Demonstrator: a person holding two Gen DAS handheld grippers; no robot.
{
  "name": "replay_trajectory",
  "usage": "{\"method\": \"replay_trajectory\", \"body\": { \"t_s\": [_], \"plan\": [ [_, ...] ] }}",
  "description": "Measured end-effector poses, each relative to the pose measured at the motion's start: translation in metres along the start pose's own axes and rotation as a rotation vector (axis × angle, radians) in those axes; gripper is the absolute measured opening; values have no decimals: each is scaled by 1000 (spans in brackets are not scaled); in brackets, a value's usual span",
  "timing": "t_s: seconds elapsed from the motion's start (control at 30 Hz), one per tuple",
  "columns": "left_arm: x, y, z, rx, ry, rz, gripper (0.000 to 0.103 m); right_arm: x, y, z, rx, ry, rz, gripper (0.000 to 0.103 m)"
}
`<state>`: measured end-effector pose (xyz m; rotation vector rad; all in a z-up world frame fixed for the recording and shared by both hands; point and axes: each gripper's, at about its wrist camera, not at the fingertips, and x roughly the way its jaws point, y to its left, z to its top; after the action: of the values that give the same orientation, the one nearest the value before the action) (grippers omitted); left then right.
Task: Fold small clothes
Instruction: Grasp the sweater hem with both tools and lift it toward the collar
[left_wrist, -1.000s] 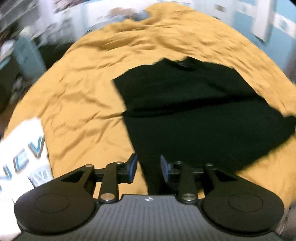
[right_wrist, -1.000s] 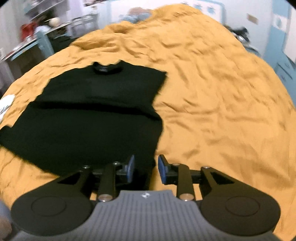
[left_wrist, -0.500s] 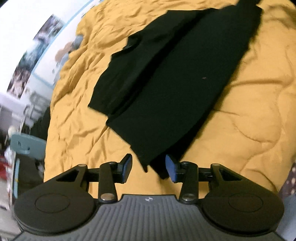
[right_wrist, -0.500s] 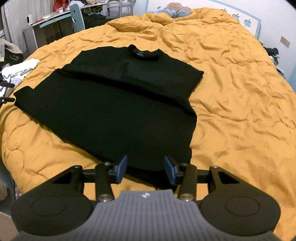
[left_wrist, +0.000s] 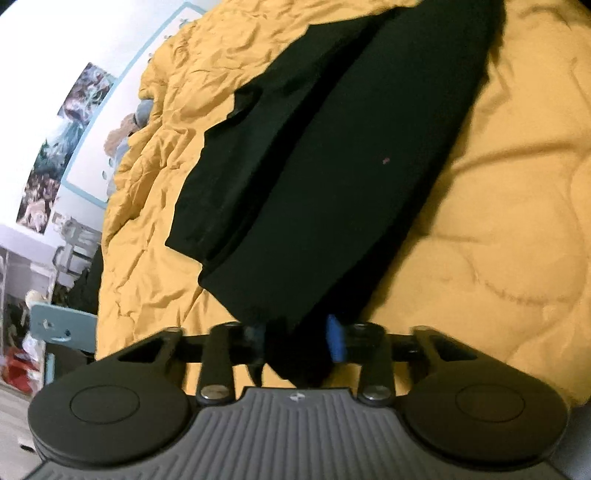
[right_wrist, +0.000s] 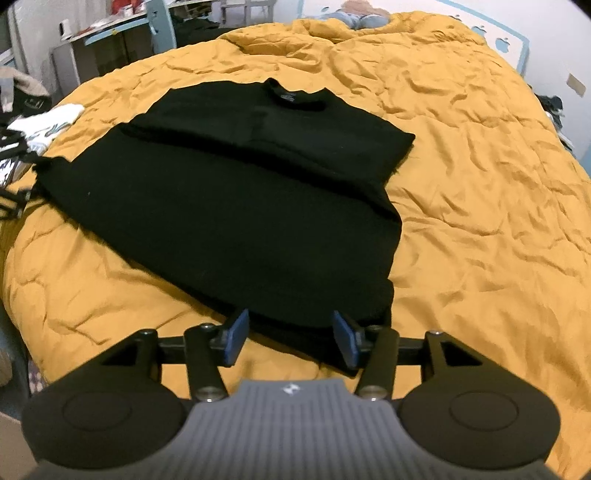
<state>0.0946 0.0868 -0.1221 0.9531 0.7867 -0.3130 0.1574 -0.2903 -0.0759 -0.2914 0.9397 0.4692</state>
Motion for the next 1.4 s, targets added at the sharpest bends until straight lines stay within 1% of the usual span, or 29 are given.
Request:
{"method": "replay_trajectory", "body": {
  "t_s": [0.07, 0.17, 0.2, 0.23, 0.3, 0.37, 0.47, 0.53, 0.6, 0.67, 0.77, 0.9, 1.0, 1.07, 1.13, 1.17, 1.2, 1.23, 1.27, 1.3, 1.37, 1.4],
  "plan": [
    [1, -1, 4, -6, -1, 2, 30, 1, 3, 0, -35, 5, 2, 49],
    [7, -10, 5, 35, 6, 26, 30, 5, 10, 1, -111, 6, -5, 54],
    [8, -10, 5, 24, 6, 27, 20, 5, 13, 1, -142, 7, -12, 55],
    [8, -7, 6, -4, 3, 20, 13, 7, 15, 1, -181, 10, -25, 55],
    [2, 5, 7, -92, -11, 5, 10, 8, 22, -1, -268, 16, -55, 55],
    [-3, 17, 10, -161, -22, -3, 9, 8, 27, -3, -351, 10, -85, 55],
    [-6, 26, 15, -217, -17, -15, 9, 9, 30, -6, -476, 10, -140, 54],
    [-6, 29, 18, -232, -16, -13, 9, 12, 30, -9, -543, 16, -173, 54],
    [-4, 29, 20, -236, -17, -8, 9, 18, 31, -11, -614, 29, -209, 51],
    [-2, 31, 21, -248, -10, -11, 9, 26, 32, -13, -683, 49, -237, 50],
    [0, 33, 20, -274, -1, -18, 9, 36, 35, -17, -769, 76, -231, 50],
    [1, 34, 19, -318, 9, -30, 9, 43, 42, -22, -849, 89, -214, 50],
    [3, 32, 18, -348, 17, -32, 9, 48, 46, -26, -901, 98, -232, 50],
    [4, 32, 17, -372, 19, -35, 9, 50, 46, -26, -910, 94, -243, 50],
    [5, 32, 17, -395, 18, -34, 9, 51, 45, -25, -904, 93, -249, 41],
    [5, 32, 17, -408, 18, -34, 9, 53, 44, -24, -899, 95, -250, 31],
    [6, 33, 16, -420, 18, -34, 9, 55, 44, -25, -894, 97, -252, 25],
    [6, 33, 16, -433, 19, -33, 9, 57, 44, -25, -886, 98, -256, 22],
    [7, 32, 16, -446, 19, -33, 9, 59, 42, -23, -870, 99, -255, 16],
    [7, 32, 16, -459, 18, -34, 9, 59, 41, -22, -851, 95, -254, 7],
    [6, 34, 14, -482, 15, -36, 9, 55, 40, -18, -814, 70, -271, 0],
    [5, 35, 14, -494, 14, -37, 9, 53, 40, -16, -793, 56, -279, 0]
  ]
}}
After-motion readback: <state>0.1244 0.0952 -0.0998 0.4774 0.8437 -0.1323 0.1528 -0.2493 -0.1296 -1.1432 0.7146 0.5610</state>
